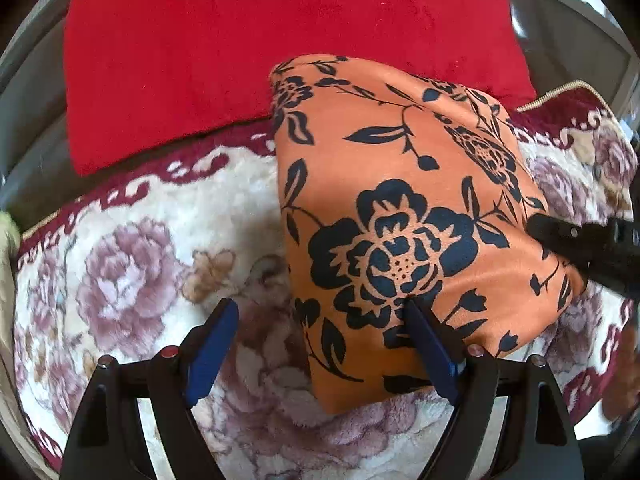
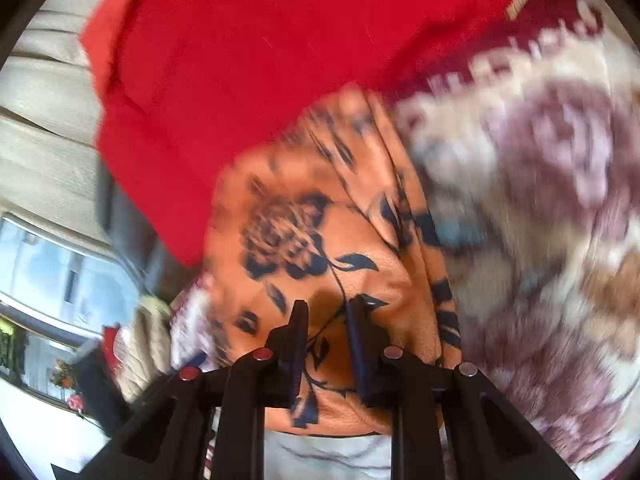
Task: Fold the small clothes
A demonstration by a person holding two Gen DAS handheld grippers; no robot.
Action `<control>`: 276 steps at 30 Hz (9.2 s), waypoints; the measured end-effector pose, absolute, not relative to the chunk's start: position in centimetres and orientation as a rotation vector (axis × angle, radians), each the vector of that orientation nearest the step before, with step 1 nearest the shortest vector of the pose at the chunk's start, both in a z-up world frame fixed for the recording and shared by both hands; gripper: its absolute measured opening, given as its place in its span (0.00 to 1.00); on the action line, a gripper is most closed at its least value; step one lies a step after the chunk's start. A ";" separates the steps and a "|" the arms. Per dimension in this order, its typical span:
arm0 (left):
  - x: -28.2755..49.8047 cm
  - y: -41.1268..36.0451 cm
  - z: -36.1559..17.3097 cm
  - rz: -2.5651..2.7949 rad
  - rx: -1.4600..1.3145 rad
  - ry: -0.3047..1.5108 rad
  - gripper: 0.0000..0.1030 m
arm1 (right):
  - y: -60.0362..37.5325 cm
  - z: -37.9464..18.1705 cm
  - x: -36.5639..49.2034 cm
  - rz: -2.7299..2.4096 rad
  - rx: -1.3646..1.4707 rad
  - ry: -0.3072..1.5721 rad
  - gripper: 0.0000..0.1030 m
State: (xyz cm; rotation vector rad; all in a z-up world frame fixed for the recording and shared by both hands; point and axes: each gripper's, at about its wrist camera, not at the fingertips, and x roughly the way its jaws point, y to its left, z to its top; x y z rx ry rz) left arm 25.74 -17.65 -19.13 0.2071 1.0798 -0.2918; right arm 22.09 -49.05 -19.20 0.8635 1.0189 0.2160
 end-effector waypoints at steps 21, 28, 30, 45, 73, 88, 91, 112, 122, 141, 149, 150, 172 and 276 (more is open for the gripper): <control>24.1 -16.7 -17.2 -0.271 0.249 1.025 0.84 | -48.2 -18.4 19.2 0.228 0.867 1.002 0.23; 21.3 -15.6 -14.3 -0.231 0.276 0.937 0.84 | -48.4 -15.1 16.8 0.270 0.877 0.868 0.25; 20.5 -15.4 -13.5 -0.222 0.294 0.900 0.84 | -48.1 -14.3 16.2 0.296 0.877 0.839 0.25; 26.3 -14.6 -17.3 -0.193 0.168 0.955 0.87 | -43.2 -18.1 21.2 0.263 0.874 1.030 0.24; 26.2 -12.7 -19.0 -0.341 0.031 0.898 0.91 | -40.1 -17.4 41.1 0.191 0.598 1.169 0.25; 25.1 -14.7 -19.2 -0.275 0.158 0.893 0.91 | -45.1 -16.3 24.8 0.108 0.633 1.087 0.25; 24.7 -14.8 -18.4 -0.260 0.153 0.871 0.91 | -45.5 -15.8 23.5 0.129 0.636 1.057 0.25; 20.8 -15.8 -12.9 -0.248 0.172 0.646 0.91 | -46.7 -10.9 15.8 0.148 0.630 0.781 0.26; 20.5 -15.2 -12.9 -0.234 0.168 0.647 0.91 | -45.7 -10.5 15.3 0.160 0.612 0.746 0.26; 23.2 -16.2 -15.4 -0.210 0.194 0.706 0.91 | -47.0 -15.1 18.4 0.105 0.653 0.902 0.26; 24.5 -15.9 -17.2 -0.191 0.212 0.757 0.91 | -46.4 -16.9 19.6 0.084 0.629 0.947 0.29; 24.6 -15.8 -17.3 -0.190 0.212 0.759 0.91 | -46.5 -16.9 19.6 0.085 0.633 0.946 0.29; 24.9 -15.8 -17.7 -0.192 0.221 0.770 0.91 | -46.9 -17.4 19.4 0.100 0.676 0.940 0.29; 27.4 -13.3 -17.1 -0.157 0.170 0.759 0.91 | -46.7 -15.1 20.4 0.122 0.628 0.778 0.65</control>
